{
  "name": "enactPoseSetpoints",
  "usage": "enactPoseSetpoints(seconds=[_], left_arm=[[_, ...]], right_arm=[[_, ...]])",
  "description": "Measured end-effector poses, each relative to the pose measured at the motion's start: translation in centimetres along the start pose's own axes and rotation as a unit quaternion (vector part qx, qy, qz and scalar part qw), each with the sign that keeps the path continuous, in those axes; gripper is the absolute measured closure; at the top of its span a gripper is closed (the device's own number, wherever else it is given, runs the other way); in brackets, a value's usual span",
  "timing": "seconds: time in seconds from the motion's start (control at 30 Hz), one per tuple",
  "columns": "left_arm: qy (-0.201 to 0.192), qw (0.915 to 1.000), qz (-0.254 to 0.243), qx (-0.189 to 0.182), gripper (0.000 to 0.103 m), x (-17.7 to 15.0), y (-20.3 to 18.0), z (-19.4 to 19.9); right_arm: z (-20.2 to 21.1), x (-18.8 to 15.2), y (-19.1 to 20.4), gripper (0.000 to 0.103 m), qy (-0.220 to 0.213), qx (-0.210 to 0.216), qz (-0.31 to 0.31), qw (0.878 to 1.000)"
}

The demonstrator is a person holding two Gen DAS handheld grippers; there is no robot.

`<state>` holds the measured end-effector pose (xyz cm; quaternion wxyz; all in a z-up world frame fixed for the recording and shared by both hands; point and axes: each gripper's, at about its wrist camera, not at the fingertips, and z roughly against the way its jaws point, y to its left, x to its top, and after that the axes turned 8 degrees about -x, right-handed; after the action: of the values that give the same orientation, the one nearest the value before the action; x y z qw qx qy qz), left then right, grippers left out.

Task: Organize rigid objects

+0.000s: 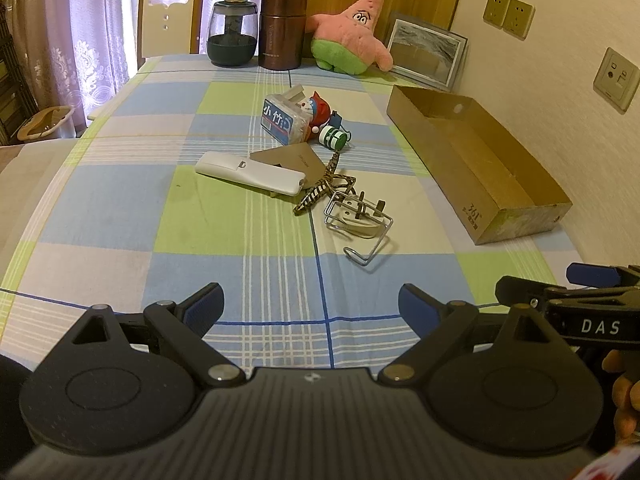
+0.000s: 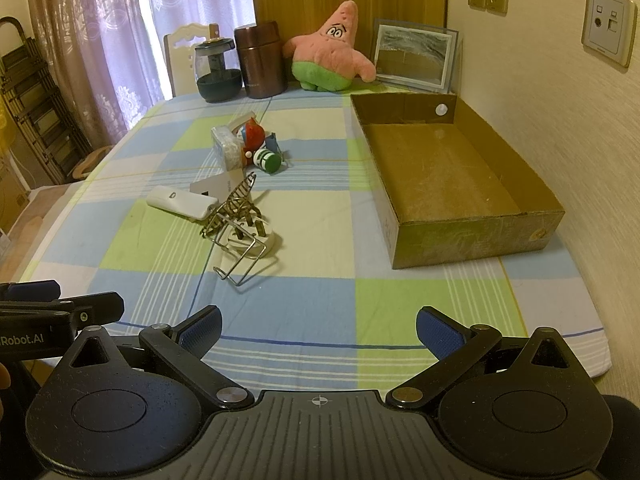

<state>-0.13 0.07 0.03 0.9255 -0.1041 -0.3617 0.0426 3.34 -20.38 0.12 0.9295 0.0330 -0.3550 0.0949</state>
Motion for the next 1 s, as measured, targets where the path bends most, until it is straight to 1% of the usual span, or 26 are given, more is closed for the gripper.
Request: enactPoseSetpoints(seconds=[0.63,0.83,1.0], left_arm=[[-0.003,0.9999,-0.011,0.003,0.011,0.4,0.4,-0.5],[-0.003,0.9999,-0.015,0.004,0.011,0.9,1.5,-1.5],[-0.006,0.9998,-0.019,0.008,0.011,1.8,3.3,-2.7]], right_arm=[[-0.3,0.3,-0.1,0.002,-0.004,0.000,-0.005,1.000],[-1.3,0.4,0.4,0.002,-0.010,0.011,0.001,1.000],[-2.6,0.5,1.7,0.002,-0.021,0.027,0.023,0.999]])
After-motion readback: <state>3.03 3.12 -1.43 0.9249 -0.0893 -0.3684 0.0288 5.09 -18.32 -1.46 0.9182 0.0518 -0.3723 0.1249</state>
